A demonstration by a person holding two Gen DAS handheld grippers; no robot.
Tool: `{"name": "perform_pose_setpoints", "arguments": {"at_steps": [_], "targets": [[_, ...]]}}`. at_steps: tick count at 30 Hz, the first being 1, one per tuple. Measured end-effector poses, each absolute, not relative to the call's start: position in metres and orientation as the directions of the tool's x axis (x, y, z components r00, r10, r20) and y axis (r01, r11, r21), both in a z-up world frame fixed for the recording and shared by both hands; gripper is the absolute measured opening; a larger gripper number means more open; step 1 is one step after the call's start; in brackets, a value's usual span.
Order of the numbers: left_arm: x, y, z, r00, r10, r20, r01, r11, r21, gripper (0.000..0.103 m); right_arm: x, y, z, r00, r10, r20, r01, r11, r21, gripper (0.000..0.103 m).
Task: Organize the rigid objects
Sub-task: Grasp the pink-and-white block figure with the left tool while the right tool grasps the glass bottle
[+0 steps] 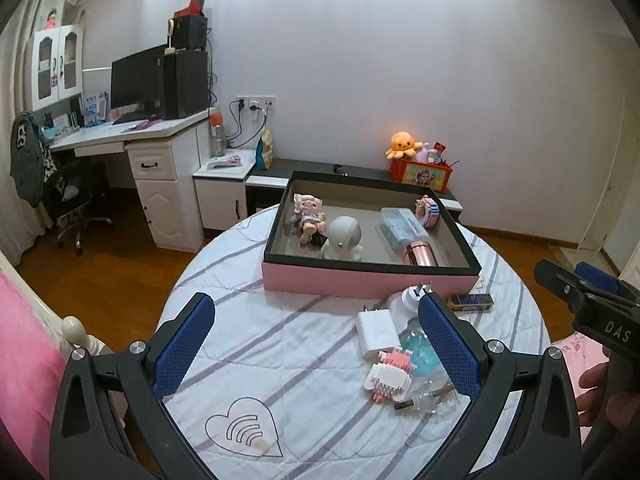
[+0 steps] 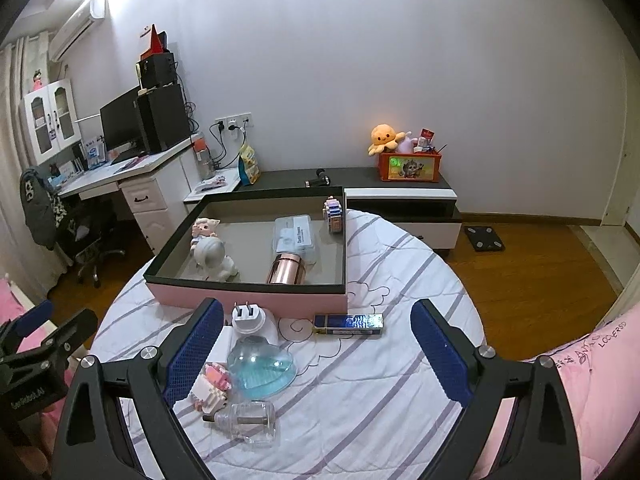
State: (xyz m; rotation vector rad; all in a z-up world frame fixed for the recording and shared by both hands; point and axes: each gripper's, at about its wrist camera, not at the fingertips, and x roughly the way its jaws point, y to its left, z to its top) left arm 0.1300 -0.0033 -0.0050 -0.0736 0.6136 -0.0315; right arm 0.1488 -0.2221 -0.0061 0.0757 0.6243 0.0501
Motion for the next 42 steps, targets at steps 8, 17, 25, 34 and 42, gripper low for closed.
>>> {"name": "perform_pose_setpoints", "arguments": {"at_steps": [8, 17, 25, 34, 42], "targets": [[0.135, -0.012, -0.020, 0.786, -0.056, -0.616, 0.026, 0.998, -0.057, 0.103, 0.154, -0.226, -0.017, 0.786, 0.063, -0.615, -0.014, 0.996, 0.084, 0.096], [0.152, -0.033, -0.069, 0.660, -0.124, -0.741, 0.109, 0.992, -0.069, 0.103, 0.161, -0.224, -0.067, 0.649, 0.160, -0.744, -0.106, 0.987, 0.120, 0.096], [0.172, -0.050, -0.109, 0.528, -0.203, -0.825, 0.178, 0.976, -0.126, 0.102, 0.150, -0.219, -0.109, 0.536, 0.204, -0.819, -0.156, 0.978, 0.141, 0.096], [0.191, -0.057, -0.128, 0.488, -0.251, -0.836, 0.225, 0.961, -0.158, 0.074, 0.151, -0.209, -0.120, 0.489, 0.240, -0.838, -0.213, 0.965, 0.152, 0.096], [0.193, -0.034, -0.125, 0.479, -0.278, -0.832, 0.218, 0.956, -0.194, 0.047, 0.156, -0.178, -0.130, 0.455, 0.282, -0.845, -0.302, 0.941, 0.151, 0.096]]}}
